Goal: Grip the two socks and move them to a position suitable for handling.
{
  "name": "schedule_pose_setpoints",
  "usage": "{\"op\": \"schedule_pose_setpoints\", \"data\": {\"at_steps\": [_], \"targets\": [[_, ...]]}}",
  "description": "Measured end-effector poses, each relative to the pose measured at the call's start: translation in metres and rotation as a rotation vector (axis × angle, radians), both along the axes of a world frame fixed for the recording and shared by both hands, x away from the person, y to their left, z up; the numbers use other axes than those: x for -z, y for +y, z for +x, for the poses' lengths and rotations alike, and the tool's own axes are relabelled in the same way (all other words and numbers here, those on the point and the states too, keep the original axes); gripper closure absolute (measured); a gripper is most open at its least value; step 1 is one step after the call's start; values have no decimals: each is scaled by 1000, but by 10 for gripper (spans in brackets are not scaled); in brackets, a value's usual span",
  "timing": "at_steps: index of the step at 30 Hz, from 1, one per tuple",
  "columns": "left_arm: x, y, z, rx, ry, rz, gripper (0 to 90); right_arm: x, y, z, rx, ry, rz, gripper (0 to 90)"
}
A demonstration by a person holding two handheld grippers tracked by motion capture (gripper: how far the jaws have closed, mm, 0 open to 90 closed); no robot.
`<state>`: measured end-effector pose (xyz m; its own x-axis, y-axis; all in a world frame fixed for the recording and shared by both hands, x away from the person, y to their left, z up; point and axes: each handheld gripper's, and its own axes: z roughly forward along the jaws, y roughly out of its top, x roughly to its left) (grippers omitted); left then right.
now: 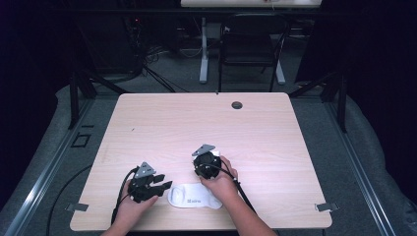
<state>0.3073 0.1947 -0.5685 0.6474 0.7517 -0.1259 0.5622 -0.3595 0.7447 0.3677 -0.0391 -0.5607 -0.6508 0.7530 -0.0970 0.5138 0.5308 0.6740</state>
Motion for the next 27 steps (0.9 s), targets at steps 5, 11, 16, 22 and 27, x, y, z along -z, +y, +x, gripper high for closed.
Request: {"op": "schedule_pose_setpoints", "data": {"at_steps": [5, 11, 16, 22, 27], "targets": [[0, 1, 1, -1, -1, -2, 555, 1, -1, 0, 15, 14, -14, 858], [0, 0, 0, -8, 0, -5, 554, -3, -4, -6, 15, 15, 2, 891], [0, 0, 1, -6, -1, -1, 554, -13, -3, -14, -9, 0, 55, 894], [0, -1, 1, -5, 0, -4, 555, -24, -4, -24, -60, -24, 95, 895], [-1, -5, 3, 6, -10, 1, 590, -27, -10, -26, -63, -31, 102, 896]]}}
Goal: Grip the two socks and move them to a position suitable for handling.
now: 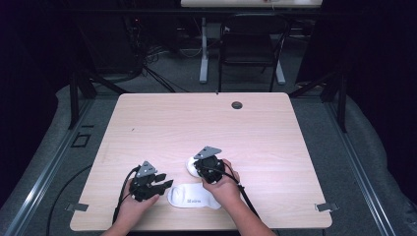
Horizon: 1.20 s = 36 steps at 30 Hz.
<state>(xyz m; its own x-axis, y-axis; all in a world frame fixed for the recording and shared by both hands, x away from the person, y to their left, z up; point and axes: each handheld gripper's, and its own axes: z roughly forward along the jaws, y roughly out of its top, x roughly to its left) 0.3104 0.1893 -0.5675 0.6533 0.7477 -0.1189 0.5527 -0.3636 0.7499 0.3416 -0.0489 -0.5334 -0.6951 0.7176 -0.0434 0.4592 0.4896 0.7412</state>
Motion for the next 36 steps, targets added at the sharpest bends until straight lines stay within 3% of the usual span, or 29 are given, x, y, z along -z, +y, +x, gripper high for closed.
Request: {"op": "schedule_pose_setpoints", "data": {"at_steps": [5, 9, 12, 16, 21, 28, 34, 36], "targets": [[-3, -5, 6, -2, 0, -1, 720, -5, -6, -3, 9, -25, 27, 896], [-11, -14, 17, 14, -45, 9, 812, -7, -14, -3, 21, -29, 46, 895], [-15, -24, 29, 29, -51, 28, 893, -7, -18, -2, 34, -25, 65, 895], [-15, -39, 43, 23, -40, 28, 899, -6, -20, -2, 36, -24, 75, 895], [-19, -56, 53, 31, -64, 29, 899, -6, -20, -4, 34, -24, 80, 895], [-6, -73, 62, 59, -31, 101, 899, -6, -22, -5, 32, -30, 90, 895], [5, -75, 65, 52, 7, 149, 900, -7, -31, -5, 34, -31, 86, 895], [7, -74, 65, 45, 12, 143, 900, -8, -34, -5, 33, -38, 89, 895]]}}
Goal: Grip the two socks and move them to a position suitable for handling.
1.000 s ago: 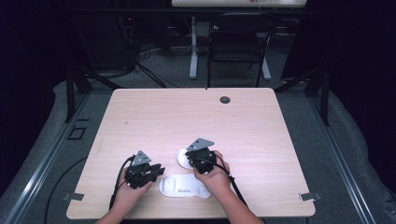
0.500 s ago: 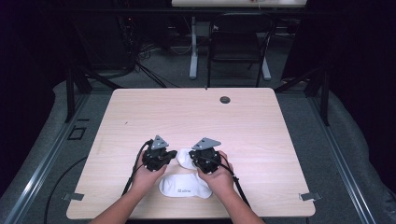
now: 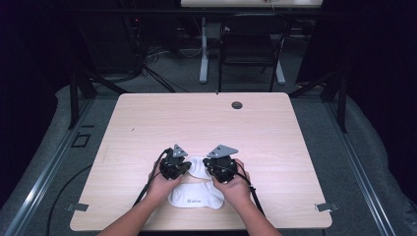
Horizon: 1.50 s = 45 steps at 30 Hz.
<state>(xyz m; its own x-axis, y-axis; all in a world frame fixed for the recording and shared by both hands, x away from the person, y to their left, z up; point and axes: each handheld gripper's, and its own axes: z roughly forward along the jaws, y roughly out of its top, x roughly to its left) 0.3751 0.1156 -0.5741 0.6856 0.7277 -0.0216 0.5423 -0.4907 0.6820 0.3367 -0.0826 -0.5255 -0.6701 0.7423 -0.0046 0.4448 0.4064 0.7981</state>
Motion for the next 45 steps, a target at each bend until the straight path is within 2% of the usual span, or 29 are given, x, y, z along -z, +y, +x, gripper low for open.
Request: {"op": "schedule_pose_setpoints", "data": {"at_steps": [2, 10, 17, 20, 26, 30, 34, 38, 45], "targets": [[0, 2, -1, -7, 5, -1, 900, 0, -3, 0, 6, -10, 0, 895], [0, 12, -3, -48, 13, -7, 900, 4, -26, -2, 35, -5, -31, 895], [1, 16, -5, -80, 19, -19, 900, 24, -50, 4, 100, 42, -39, 895], [0, 18, -5, -81, 23, -15, 900, 32, -55, 5, 122, 70, -45, 896], [0, 21, -9, -88, 22, -19, 899, 45, -62, 9, 156, 92, -56, 894], [0, 23, -13, -88, 21, -17, 898, 44, -65, 8, 183, 102, -47, 886], [0, 26, -15, -82, 24, -14, 897, 38, -69, 3, 218, 81, -23, 872], [0, 28, -17, -84, 24, -14, 896, 31, -65, -4, 189, 57, -10, 878], [0, 34, -19, -84, 36, -12, 893, 26, -46, -15, 87, 71, -8, 850]]}}
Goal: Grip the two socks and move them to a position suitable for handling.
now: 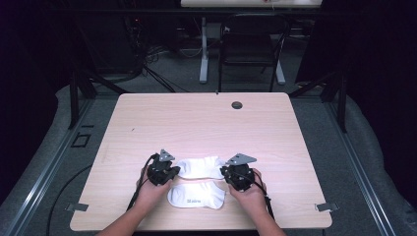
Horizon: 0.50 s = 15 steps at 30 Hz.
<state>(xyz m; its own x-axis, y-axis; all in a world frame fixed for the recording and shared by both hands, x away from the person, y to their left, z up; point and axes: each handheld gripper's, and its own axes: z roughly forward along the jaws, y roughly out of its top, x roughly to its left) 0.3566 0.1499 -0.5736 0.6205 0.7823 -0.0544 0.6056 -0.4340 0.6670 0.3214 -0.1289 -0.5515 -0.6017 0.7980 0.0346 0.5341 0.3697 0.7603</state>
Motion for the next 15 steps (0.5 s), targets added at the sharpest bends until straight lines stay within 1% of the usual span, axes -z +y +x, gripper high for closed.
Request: {"op": "schedule_pose_setpoints", "data": {"at_steps": [2, 3, 4, 5, 7, 8, 9, 10, 12, 13, 15], "targets": [[0, 1, 0, -5, -2, -3, 891, 0, 5, -6, -33, 21, 3, 849], [0, 2, 0, -7, -1, -5, 888, 1, 8, -10, -51, 29, -10, 849], [0, 2, 0, -7, -1, -8, 885, 3, 11, -14, -68, 30, -9, 852], [0, 3, 0, -6, 0, -11, 878, 4, 14, -17, -82, 40, -23, 854], [0, 4, 0, -7, 3, -11, 868, 9, 18, -22, -109, 53, -39, 857], [0, 4, 0, -10, 2, -15, 863, 12, 20, -23, -114, 56, -44, 858], [0, 3, 0, -11, 3, -17, 863, 15, 21, -24, -118, 71, -50, 860], [0, 4, 0, -10, 3, -17, 863, 17, 21, -24, -120, 77, -61, 862], [1, 4, -1, -10, 1, -16, 864, 21, 21, -24, -122, 86, -68, 869], [0, 4, -1, -6, 3, -15, 864, 21, 19, -24, -126, 87, -73, 873], [1, 5, -1, -4, 1, -15, 866, 21, 18, -24, -121, 91, -68, 882]]}}
